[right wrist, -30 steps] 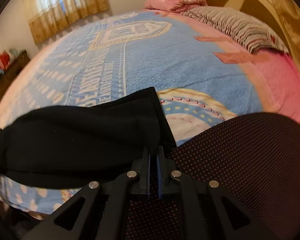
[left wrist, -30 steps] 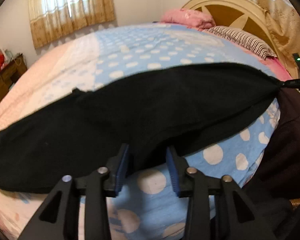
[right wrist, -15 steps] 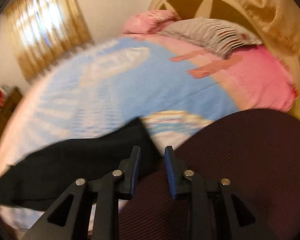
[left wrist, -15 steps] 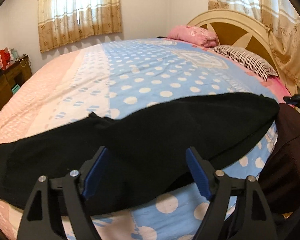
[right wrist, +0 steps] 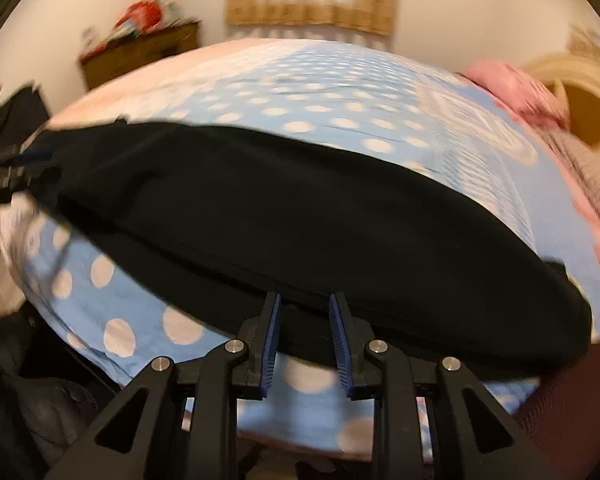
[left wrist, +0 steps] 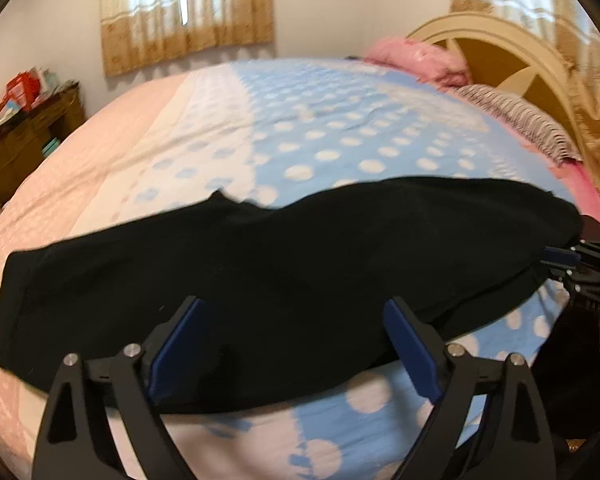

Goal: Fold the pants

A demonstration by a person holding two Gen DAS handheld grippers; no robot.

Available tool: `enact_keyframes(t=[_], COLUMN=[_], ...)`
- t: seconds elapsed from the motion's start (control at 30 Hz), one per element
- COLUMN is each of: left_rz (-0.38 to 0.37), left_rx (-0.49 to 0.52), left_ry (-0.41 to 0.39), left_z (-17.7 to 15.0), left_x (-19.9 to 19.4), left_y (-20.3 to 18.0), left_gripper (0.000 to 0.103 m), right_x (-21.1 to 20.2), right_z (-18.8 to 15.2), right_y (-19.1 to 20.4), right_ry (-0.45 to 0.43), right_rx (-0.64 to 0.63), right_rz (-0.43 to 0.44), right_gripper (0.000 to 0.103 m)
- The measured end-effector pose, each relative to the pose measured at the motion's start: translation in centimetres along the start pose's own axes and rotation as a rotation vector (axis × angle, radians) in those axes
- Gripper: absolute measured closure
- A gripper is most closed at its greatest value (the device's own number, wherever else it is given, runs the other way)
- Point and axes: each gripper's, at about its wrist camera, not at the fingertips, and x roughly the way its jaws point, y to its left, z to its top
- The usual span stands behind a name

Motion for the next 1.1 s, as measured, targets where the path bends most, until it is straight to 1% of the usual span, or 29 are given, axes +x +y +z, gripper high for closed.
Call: enact_keyframes(t=[0.13, 0.23, 0.37, 0.4, 0.43, 0.47, 0.57, 0.63, 0.77, 0.93, 1.0, 1.03, 1.07, 1.1], left_rz=[0.022, 0.059, 0.081, 0.085, 0.089, 0.093, 0.102, 0.108, 0.113, 0.128, 0.142, 0.152, 0.170, 0.199], left_rx=[-0.019, -0.012, -0.011, -0.008, -0.006, -0.003, 0.000, -0.002, -0.005, 0.002, -0.015, -0.025, -0.038, -0.058], left_ry=[0.027, 0.051, 0.095, 0.101, 0.104, 0.105, 0.103, 0.105, 0.109, 0.095, 0.086, 0.081, 0.072, 0.060], left_z=[0.2, 0.3, 0.5, 0.5, 0.5, 0.4, 0.4, 0.4, 0.4, 0.3, 0.2, 0.2, 0.2, 0.2], left_x=[0.3, 0.9, 1.8, 1.8, 1.8, 1.7, 1.6, 1.6, 1.6, 1.0, 0.3, 0.0, -0.5, -1.1], left_y=[0.2, 0.0, -0.2, -0.2, -0.2, -0.2, -0.1, 0.1, 0.4, 1.4, 2.9, 3.8, 4.9, 6.5], left_gripper=[0.010, 0.010, 0.010, 0.010, 0.010, 0.010, 0.010, 0.010, 0.010, 0.010, 0.010, 0.010, 0.010, 0.010], right_x=[1.5, 1.5, 2.2, 2.1, 2.1, 2.1, 1.3, 0.4, -1.1, 1.0, 0.6, 0.4, 0.1, -0.4], right_z=[0.4, 0.7, 1.5, 1.6, 1.8, 1.9, 1.7, 1.6, 0.9, -1.1, -1.0, -1.0, -1.1, -1.2], right_y=[2.2, 3.5, 3.7, 3.4, 3.0, 2.6, 2.3, 2.0, 1.5, 1.8, 2.1, 2.1, 2.0, 1.7], right_ry=[0.058, 0.039, 0.017, 0.019, 0.020, 0.023, 0.019, 0.021, 0.039, 0.136, 0.115, 0.132, 0.160, 0.180], right_rx=[-0.154, -0.255, -0.292, -0.278, -0.250, -0.224, -0.220, -0.203, -0.201, -0.257, -0.278, -0.284, -0.288, -0.290], right_rz=[-0.037, -0.128, -0.155, -0.144, -0.119, -0.090, -0.088, -0.069, -0.049, -0.066, -0.055, -0.023, 0.018, 0.069], right_gripper=[0.077, 0.077, 0.077, 0.077, 0.084, 0.097, 0.099, 0.099, 0.100, 0.099, 0.097, 0.092, 0.084, 0.081])
